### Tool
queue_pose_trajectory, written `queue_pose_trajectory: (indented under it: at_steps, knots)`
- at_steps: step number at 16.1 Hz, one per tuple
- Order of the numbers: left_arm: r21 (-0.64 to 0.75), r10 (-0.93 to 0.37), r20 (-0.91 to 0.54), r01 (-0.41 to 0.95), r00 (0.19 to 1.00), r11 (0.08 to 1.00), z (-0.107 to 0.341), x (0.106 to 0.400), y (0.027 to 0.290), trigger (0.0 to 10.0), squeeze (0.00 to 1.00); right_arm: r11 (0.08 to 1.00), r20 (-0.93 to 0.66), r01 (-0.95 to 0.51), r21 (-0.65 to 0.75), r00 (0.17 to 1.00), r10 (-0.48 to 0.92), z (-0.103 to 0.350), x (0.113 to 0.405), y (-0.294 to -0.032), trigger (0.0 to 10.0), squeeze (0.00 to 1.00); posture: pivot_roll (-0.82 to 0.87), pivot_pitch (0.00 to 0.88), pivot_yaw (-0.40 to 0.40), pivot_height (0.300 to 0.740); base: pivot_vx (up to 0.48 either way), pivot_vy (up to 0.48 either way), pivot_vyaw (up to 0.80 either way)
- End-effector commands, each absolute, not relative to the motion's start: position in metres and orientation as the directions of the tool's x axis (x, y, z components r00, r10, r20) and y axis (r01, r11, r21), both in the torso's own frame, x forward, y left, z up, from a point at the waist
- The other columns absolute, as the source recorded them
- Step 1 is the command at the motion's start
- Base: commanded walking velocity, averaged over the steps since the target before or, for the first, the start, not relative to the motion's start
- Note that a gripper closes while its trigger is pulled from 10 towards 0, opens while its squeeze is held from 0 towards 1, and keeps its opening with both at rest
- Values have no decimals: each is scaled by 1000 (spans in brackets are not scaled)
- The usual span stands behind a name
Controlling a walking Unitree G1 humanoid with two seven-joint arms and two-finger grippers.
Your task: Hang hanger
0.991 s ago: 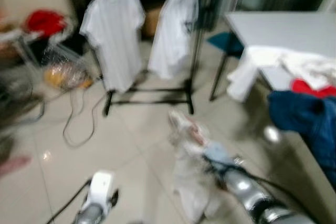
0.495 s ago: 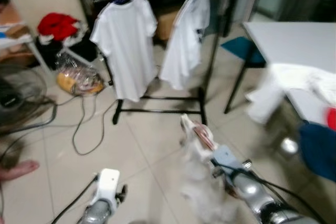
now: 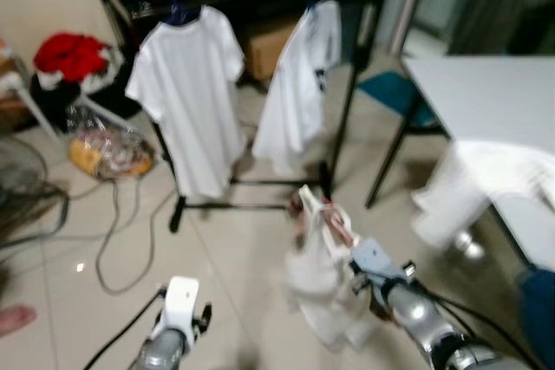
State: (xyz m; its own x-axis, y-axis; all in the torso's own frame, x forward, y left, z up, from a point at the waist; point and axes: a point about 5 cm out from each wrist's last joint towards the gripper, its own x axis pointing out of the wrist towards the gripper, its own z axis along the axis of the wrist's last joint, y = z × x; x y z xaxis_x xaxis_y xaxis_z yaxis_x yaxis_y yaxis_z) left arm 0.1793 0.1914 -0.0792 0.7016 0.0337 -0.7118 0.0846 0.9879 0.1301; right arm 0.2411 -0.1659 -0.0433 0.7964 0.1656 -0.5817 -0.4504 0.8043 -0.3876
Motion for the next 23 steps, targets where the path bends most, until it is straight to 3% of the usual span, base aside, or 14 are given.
queue_pose_trajectory:
  at_steps: [1, 23]
  knots:
    - [144, 54, -716, 71, 696, 987, -79, 177, 199, 10000, 0, 804, -551, -457, -380, 810, 200, -38, 248, -155, 10000, 0, -41, 0, 39, 740, 469, 0, 0]
    - [140, 35, -714, 93, 700, 986, -80, 175, 196, 10000, 0, 826, -541, -433, -361, 819, 193, -38, 247, -156, 10000, 0, -36, 0, 41, 740, 439, 0, 0]
